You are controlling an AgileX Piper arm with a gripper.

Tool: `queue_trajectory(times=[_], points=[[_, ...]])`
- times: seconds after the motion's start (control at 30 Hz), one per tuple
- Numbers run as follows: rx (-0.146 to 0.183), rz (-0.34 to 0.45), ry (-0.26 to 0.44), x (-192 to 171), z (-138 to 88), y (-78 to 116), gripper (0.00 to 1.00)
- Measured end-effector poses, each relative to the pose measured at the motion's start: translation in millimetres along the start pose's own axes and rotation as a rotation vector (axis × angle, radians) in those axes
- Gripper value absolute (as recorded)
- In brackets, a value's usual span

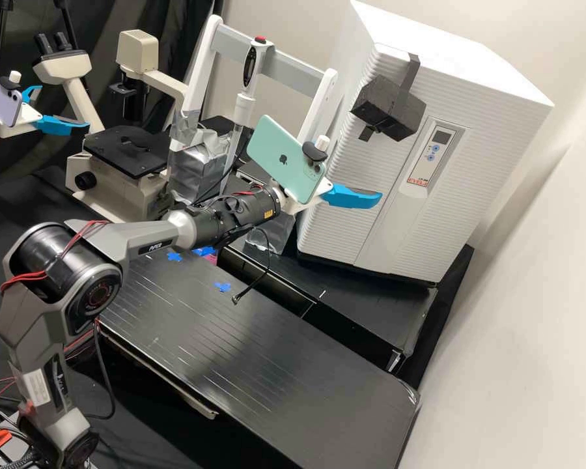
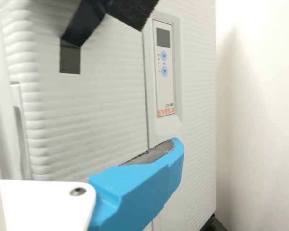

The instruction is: Open the door

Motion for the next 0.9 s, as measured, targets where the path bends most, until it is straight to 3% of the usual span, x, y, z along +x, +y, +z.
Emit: queue_trajectory(times=[0.23, 0.27, 0.43, 0.57, 0.9], points=[[0.0, 0.014, -0.008, 1.2, 4.3, 5.3, 1.0], [-0.001, 0.014, -0.007, 1.3, 4.5, 5.6, 0.0], [0.022, 0.011, 0.011, 2.0, 5.0, 7.8, 0.0], [0.012, 0.004, 0.013, 3.3, 6.6, 6.0, 0.0], [0.024, 0.001, 0.012, 3.8, 7.2, 5.2, 0.0]])
